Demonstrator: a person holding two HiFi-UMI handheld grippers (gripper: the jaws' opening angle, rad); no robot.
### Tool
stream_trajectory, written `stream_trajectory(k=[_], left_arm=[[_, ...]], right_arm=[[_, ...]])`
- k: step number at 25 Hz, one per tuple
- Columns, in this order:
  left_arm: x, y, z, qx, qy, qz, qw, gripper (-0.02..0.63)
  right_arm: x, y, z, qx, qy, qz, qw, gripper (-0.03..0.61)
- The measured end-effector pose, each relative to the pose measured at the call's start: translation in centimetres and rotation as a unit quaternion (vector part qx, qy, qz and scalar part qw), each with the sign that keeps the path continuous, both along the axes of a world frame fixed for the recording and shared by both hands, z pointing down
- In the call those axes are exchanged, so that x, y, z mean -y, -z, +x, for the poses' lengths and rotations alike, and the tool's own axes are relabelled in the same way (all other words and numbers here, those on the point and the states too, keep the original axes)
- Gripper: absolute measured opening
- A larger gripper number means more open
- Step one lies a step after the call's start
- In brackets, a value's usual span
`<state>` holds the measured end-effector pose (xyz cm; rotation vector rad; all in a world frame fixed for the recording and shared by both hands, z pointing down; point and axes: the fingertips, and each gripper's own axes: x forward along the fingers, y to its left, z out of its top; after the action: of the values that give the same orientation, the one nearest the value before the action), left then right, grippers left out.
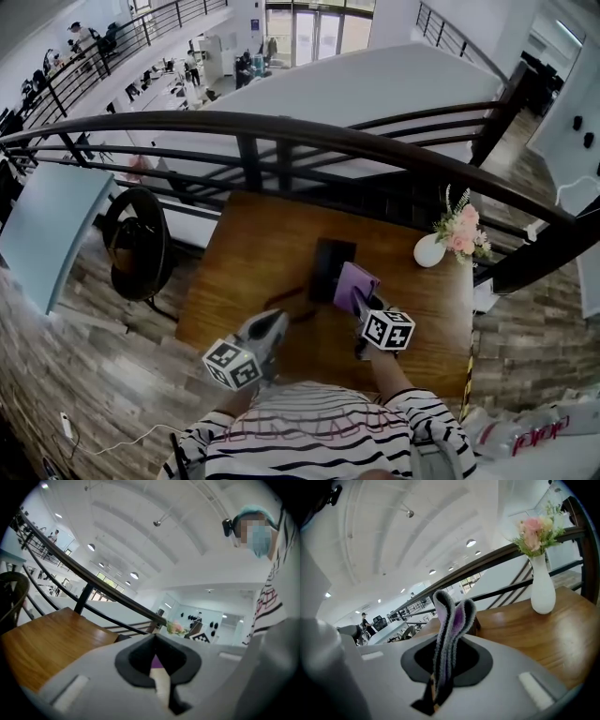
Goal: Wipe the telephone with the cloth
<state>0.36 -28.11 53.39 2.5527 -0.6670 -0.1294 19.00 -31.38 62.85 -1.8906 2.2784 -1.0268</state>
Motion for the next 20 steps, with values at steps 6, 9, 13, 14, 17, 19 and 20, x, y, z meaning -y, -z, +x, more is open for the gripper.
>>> stream_trajectory(k=[6,9,13,14,17,19,20], left_arm=[[0.1,0.7,-0.7,0.003,-0.006,0.013,0.9999,0.000],[0.5,1.5,-1.2,0.003,0.000,0.033,0.9994,0.000],[0.7,2.2,-1.9,0.010,0.009,0.047,0.9988,-0.002],[0.6,2.1,-2.1,0.012,0.009,0.047,0.9988,-0.002],[0.1,1.7,-2.3,0.018,0.006,0.042,0.9989,-0.002],[-0.3,1.6,-2.5,0.018,0.005,0.037,0.9991,-0.002],[-0.5,1.5,-2.6,0.019,0.007,0.036,0.9991,-0.001]], right_arm=[[-1.1,4.6,-2.7,0.022,0.011,0.050,0.998,0.038],[-2.1,6.0,-3.5,0.044,0.008,0.068,0.997,0.038],[-4.0,6.5,-4.8,0.066,0.009,0.069,0.995,0.038],[-4.4,6.5,-5.1,0.068,0.010,0.068,0.995,0.038],[-5.3,6.5,-5.9,0.069,0.012,0.068,0.995,0.038],[-5.9,6.6,-6.2,0.071,0.009,0.069,0.995,0.038],[-6.2,6.6,-6.4,0.073,0.007,0.069,0.995,0.038]])
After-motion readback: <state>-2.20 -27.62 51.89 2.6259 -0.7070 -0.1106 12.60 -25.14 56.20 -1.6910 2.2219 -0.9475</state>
